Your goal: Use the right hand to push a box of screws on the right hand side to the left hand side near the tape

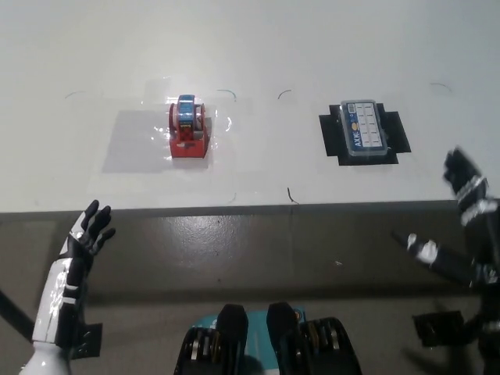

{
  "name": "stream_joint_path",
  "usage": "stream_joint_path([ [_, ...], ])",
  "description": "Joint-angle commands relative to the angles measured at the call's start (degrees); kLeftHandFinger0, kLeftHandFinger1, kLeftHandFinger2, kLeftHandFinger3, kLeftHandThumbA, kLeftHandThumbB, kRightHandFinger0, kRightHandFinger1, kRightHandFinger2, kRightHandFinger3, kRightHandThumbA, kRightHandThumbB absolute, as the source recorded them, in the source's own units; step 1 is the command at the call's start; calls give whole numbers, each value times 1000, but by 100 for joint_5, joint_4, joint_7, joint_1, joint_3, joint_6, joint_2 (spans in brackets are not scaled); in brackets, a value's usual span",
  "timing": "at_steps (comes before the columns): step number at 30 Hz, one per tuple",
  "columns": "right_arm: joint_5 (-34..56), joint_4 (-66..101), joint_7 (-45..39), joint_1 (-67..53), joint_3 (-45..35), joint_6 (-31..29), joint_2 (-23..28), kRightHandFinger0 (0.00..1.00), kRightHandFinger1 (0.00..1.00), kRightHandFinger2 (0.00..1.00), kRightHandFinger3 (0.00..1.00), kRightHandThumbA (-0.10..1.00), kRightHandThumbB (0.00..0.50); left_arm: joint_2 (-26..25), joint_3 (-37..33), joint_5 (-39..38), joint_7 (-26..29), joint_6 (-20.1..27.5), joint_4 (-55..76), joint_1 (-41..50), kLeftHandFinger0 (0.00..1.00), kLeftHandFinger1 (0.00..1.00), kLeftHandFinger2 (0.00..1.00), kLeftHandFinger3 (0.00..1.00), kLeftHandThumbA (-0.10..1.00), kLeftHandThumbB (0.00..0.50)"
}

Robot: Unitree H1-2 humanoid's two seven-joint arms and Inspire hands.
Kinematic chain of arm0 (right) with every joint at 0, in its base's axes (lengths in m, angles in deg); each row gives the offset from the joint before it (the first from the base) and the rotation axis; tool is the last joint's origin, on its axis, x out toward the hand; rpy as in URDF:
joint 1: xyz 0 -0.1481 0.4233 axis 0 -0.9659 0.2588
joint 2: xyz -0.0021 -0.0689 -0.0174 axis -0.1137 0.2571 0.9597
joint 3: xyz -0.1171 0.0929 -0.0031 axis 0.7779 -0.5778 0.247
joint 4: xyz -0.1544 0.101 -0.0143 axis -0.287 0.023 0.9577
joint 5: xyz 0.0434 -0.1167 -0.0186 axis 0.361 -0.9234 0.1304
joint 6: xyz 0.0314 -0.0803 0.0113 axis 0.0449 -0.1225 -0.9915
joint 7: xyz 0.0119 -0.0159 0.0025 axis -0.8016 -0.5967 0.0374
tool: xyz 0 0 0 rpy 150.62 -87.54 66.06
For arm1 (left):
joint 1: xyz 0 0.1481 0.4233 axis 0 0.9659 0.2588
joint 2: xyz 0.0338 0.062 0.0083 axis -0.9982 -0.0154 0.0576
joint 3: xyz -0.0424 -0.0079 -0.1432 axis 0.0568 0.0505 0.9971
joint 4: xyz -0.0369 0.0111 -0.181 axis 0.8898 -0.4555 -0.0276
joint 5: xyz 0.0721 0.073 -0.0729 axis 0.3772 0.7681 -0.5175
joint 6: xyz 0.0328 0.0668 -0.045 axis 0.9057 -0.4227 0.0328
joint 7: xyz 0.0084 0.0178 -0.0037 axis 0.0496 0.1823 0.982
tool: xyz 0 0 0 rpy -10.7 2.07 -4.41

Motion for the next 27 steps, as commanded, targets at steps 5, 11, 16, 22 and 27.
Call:
stream_joint_path([
  [5,312,-976,66,1670,-423,155,384,1000,1000,1000,1000,1000,174,-74,-22,-54,-89,110,272,-236,1000,1000,1000,1000,1000,0],
  [11,198,-2612,169,2974,-532,13,560,1000,1000,1000,1000,1000,219,-63,-73,8,-122,49,311,-460,1000,1000,1000,1000,1000,1],
  [16,19,-4037,316,4020,-463,-118,631,1000,1000,1000,1000,1000,166,29,-156,80,-126,-301,597,-595,1000,1000,1000,1000,1000,50],
  [22,-33,-5919,441,5092,-411,-450,706,1000,1000,1000,1000,1000,196,92,-267,143,-137,-329,712,-619,1000,1000,1000,1000,1000,82],
  [27,11,-7446,564,5733,-390,-675,664,1000,1000,1000,1000,1000,209,127,-351,137,-142,-322,810,-509,1000,1000,1000,1000,1000,61],
])
